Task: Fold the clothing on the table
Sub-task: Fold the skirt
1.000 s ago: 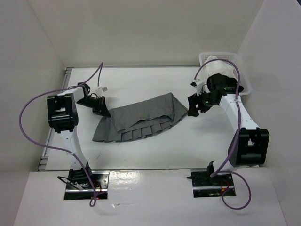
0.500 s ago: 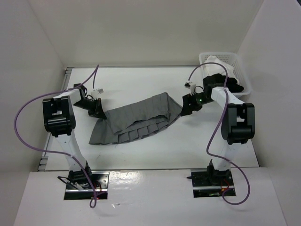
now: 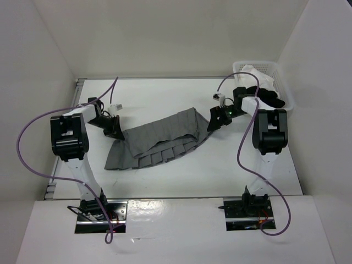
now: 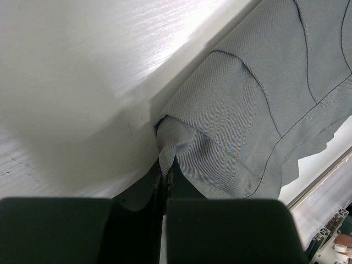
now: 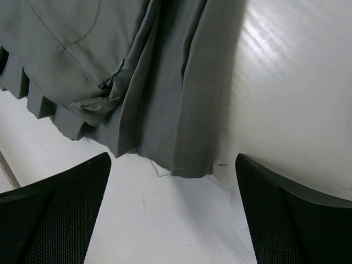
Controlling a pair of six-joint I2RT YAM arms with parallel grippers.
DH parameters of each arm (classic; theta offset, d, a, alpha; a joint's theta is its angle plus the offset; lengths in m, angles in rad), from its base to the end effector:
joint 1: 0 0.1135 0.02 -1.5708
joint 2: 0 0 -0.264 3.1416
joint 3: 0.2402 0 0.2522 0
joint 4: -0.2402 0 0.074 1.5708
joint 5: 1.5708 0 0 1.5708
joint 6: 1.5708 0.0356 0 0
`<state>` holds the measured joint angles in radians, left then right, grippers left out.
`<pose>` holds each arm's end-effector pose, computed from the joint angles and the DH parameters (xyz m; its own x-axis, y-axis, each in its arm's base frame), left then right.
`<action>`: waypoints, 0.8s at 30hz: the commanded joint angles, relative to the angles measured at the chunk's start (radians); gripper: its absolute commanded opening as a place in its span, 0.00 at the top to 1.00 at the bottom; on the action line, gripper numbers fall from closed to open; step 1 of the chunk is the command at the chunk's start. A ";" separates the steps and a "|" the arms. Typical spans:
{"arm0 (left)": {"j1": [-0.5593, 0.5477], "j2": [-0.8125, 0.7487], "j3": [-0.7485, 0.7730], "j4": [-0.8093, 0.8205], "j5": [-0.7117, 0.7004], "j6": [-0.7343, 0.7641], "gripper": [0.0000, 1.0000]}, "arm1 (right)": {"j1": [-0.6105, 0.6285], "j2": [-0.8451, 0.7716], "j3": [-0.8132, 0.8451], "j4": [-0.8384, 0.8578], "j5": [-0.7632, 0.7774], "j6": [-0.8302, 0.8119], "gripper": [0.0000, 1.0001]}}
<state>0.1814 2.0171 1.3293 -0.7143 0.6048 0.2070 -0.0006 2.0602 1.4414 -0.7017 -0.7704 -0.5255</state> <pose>0.3761 0.0484 0.1407 -0.9601 -0.0042 -0.2795 0.1460 0.8452 -0.5141 0.4031 0.0245 0.1568 -0.7518 -0.3595 -0.5527 -0.6349 0.6212 0.4594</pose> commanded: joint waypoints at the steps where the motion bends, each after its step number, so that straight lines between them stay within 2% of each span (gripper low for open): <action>1: -0.003 -0.040 -0.021 0.001 -0.031 0.014 1.00 | -0.007 0.020 0.074 0.024 -0.033 -0.018 0.02; 10: -0.013 -0.040 -0.030 0.001 -0.040 0.023 1.00 | -0.007 0.141 0.154 -0.034 -0.110 -0.037 0.02; 12: -0.013 -0.040 -0.030 0.001 -0.040 0.023 1.00 | -0.007 0.155 0.163 -0.047 -0.119 -0.048 0.02; 14: -0.013 -0.031 -0.030 0.010 -0.040 0.023 1.00 | 0.002 0.166 0.163 -0.068 -0.145 -0.060 0.06; 24: -0.022 -0.021 -0.030 0.010 -0.040 0.023 1.00 | 0.048 0.184 0.145 -0.088 -0.199 -0.080 0.07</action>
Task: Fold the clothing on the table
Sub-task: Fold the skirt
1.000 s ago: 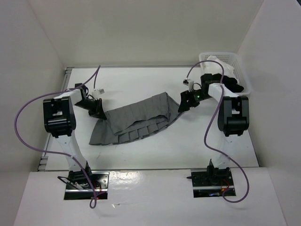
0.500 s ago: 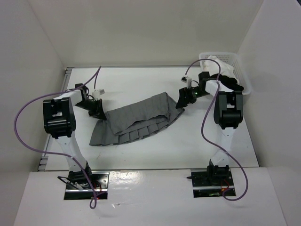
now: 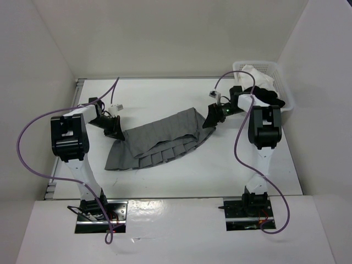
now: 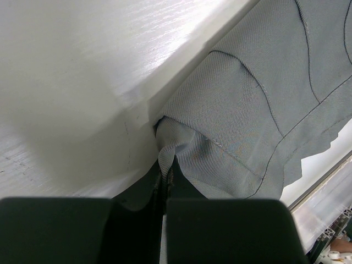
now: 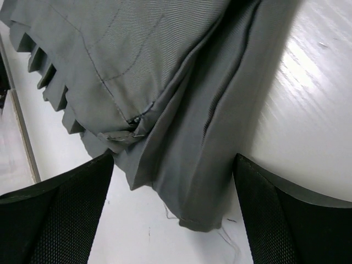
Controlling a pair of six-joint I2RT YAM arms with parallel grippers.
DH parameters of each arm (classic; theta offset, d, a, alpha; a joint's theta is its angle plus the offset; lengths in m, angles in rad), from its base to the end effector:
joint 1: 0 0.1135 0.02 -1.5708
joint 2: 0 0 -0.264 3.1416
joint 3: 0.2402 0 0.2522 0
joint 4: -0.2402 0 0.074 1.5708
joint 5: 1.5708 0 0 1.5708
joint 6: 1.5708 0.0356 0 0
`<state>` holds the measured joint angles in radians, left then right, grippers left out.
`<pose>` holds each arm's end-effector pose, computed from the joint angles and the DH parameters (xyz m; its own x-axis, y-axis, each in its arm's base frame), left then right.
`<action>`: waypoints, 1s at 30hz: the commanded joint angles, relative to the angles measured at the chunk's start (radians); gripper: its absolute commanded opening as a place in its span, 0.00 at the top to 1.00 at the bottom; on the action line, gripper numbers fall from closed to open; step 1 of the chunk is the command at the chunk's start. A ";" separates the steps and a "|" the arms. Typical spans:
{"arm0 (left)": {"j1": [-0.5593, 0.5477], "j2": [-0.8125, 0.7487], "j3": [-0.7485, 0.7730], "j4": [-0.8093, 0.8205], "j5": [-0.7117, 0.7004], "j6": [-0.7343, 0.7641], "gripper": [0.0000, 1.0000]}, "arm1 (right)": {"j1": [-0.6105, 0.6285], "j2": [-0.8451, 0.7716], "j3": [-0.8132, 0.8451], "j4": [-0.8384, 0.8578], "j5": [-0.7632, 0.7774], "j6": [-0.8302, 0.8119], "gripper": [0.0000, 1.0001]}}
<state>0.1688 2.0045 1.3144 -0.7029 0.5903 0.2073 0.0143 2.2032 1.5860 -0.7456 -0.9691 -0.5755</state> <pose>0.3743 0.0437 0.1414 -0.9582 0.0102 -0.2858 0.1581 0.8516 -0.4997 0.4295 0.0355 0.1415 -0.7237 -0.3184 -0.6122 -0.6820 0.4652 0.5643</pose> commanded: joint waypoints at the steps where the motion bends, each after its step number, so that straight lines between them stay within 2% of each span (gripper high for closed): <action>1: -0.009 -0.009 -0.015 -0.001 -0.026 0.023 1.00 | 0.033 0.041 -0.009 -0.044 -0.009 -0.030 0.07; 11: -0.009 -0.009 -0.015 -0.001 -0.026 0.023 1.00 | 0.093 0.081 0.020 -0.044 -0.028 -0.021 0.09; 30: -0.009 -0.009 -0.015 -0.001 -0.026 0.023 1.00 | 0.121 0.132 0.069 -0.034 -0.046 0.037 0.22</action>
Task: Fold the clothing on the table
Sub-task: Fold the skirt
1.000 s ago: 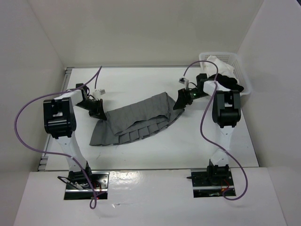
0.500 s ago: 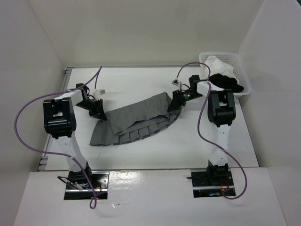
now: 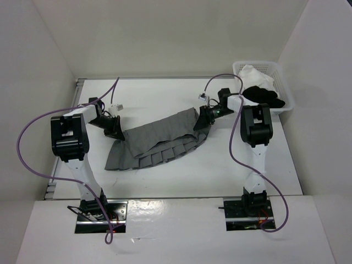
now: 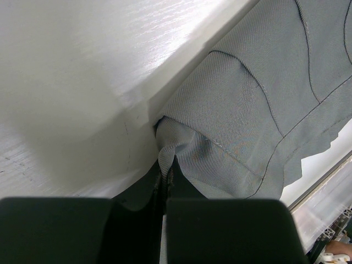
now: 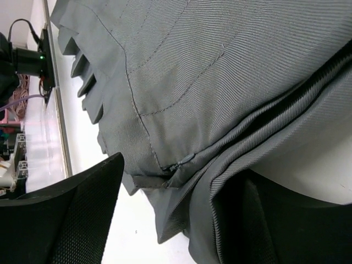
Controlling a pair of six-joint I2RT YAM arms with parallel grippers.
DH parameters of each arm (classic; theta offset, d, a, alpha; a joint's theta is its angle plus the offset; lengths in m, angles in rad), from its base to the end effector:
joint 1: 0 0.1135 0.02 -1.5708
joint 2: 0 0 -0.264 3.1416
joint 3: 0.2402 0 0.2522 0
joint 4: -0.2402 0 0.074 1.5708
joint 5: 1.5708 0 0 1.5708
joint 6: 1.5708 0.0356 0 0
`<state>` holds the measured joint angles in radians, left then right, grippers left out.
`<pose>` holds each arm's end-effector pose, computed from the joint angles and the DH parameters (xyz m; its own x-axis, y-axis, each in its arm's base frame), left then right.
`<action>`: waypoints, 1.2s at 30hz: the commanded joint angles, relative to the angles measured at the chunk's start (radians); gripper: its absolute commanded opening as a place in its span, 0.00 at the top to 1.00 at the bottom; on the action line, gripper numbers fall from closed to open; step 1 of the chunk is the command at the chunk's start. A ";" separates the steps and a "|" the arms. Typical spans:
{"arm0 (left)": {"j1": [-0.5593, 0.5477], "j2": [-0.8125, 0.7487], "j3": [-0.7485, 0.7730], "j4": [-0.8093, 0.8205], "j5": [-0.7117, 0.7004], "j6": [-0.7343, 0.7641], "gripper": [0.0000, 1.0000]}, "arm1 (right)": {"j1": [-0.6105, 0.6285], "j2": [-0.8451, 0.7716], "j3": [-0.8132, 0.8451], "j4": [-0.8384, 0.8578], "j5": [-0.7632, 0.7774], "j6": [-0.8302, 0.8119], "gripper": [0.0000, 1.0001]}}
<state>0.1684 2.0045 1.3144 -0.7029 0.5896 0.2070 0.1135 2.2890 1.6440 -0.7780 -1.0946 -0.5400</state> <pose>0.3744 0.0436 0.1414 -0.9583 0.0104 -0.2856 0.1580 0.8519 -0.4992 0.4324 0.0811 0.1236 -0.7494 -0.3226 -0.5783 -0.6613 0.3204 0.6783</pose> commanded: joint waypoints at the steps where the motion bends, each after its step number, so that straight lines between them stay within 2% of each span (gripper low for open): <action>1: -0.009 -0.009 -0.015 -0.001 -0.025 0.023 1.00 | 0.031 0.046 0.011 0.008 0.079 0.002 0.24; 8: -0.009 -0.009 -0.015 -0.001 -0.025 0.023 1.00 | 0.031 0.046 0.011 0.008 0.088 0.021 0.38; 17: -0.009 -0.009 -0.015 -0.001 -0.016 0.023 1.00 | 0.031 0.046 0.011 0.017 0.117 0.031 0.46; 21: -0.009 -0.009 -0.015 -0.001 -0.016 0.023 1.00 | 0.031 0.036 0.002 0.026 0.127 0.031 0.55; 24: -0.009 -0.009 -0.015 -0.001 -0.016 0.023 1.00 | 0.031 0.036 0.002 0.026 0.147 0.031 0.71; 28: -0.009 -0.009 -0.015 -0.001 -0.016 0.023 1.00 | 0.031 0.027 0.002 0.026 0.188 0.040 0.87; 32: -0.009 -0.009 -0.006 -0.010 0.002 0.023 1.00 | 0.031 0.004 0.046 0.036 0.269 0.060 0.91; 36: -0.059 -0.019 0.014 -0.010 0.003 0.023 1.00 | 0.031 -0.014 0.117 0.023 0.367 0.069 0.91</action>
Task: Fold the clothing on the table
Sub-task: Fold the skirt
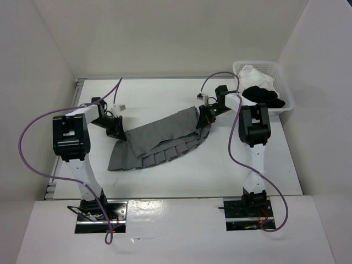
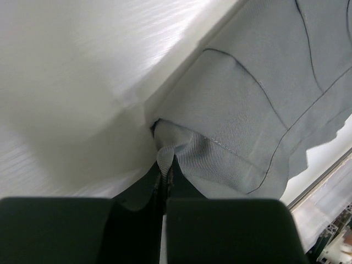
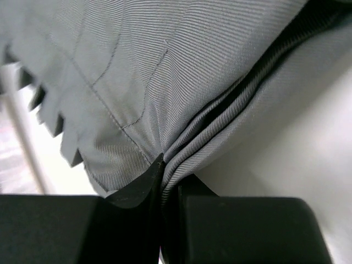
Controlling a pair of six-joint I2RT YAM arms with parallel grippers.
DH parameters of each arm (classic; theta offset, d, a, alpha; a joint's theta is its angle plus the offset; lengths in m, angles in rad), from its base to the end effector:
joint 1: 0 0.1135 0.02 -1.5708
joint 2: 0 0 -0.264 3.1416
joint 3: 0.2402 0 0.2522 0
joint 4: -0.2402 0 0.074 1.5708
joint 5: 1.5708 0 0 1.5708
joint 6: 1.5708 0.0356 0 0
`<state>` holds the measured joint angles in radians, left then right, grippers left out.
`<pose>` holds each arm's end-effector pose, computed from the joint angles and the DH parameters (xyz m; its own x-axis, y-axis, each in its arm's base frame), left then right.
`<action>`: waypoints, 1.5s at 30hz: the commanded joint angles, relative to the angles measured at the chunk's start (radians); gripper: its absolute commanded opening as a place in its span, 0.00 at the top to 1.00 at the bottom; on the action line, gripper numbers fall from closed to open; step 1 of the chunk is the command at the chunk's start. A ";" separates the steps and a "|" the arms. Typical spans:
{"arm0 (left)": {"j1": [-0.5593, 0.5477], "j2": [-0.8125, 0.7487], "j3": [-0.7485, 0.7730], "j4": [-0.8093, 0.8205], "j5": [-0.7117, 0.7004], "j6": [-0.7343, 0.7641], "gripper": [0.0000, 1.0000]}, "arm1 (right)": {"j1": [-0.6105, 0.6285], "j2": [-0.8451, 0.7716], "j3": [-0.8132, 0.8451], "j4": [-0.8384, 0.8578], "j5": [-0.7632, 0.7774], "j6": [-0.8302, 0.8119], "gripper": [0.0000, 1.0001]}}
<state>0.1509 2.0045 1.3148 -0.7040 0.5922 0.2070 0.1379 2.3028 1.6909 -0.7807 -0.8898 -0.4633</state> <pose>0.3750 0.0369 0.1416 -0.9580 0.0268 -0.2853 0.1731 0.8476 -0.5015 0.4405 0.0890 0.1234 -0.7724 -0.3912 -0.5003 -0.6351 0.4805 0.6048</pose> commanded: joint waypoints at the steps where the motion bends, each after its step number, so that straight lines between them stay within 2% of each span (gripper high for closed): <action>1: -0.071 -0.029 0.014 -0.009 0.000 0.008 1.00 | 0.006 -0.028 0.088 0.009 0.181 0.001 0.92; 7: -0.154 -0.009 0.072 0.009 0.040 -0.034 1.00 | 0.017 -0.048 0.249 -0.038 0.369 0.022 0.98; 11: -0.189 0.019 0.097 0.018 0.080 -0.044 1.00 | 0.066 -0.088 0.280 -0.038 0.547 0.031 1.00; 24: -0.200 0.068 0.087 0.055 0.100 -0.099 1.00 | 0.256 -0.215 0.335 -0.077 0.787 0.020 1.00; 35: -0.200 0.095 0.087 0.064 0.063 -0.129 1.00 | 0.377 -0.287 0.414 -0.155 0.839 -0.009 1.00; 42: -0.191 0.096 0.087 0.064 0.054 -0.138 1.00 | 0.492 -0.276 0.426 -0.201 0.862 -0.020 1.00; 45: -0.180 0.096 0.087 0.064 0.054 -0.138 1.00 | 0.534 -0.250 0.487 -0.232 0.871 -0.020 1.00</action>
<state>-0.0422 2.0766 1.3972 -0.6521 0.6579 0.0715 0.6357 2.0792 2.0876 -0.9726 -0.0303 -0.4713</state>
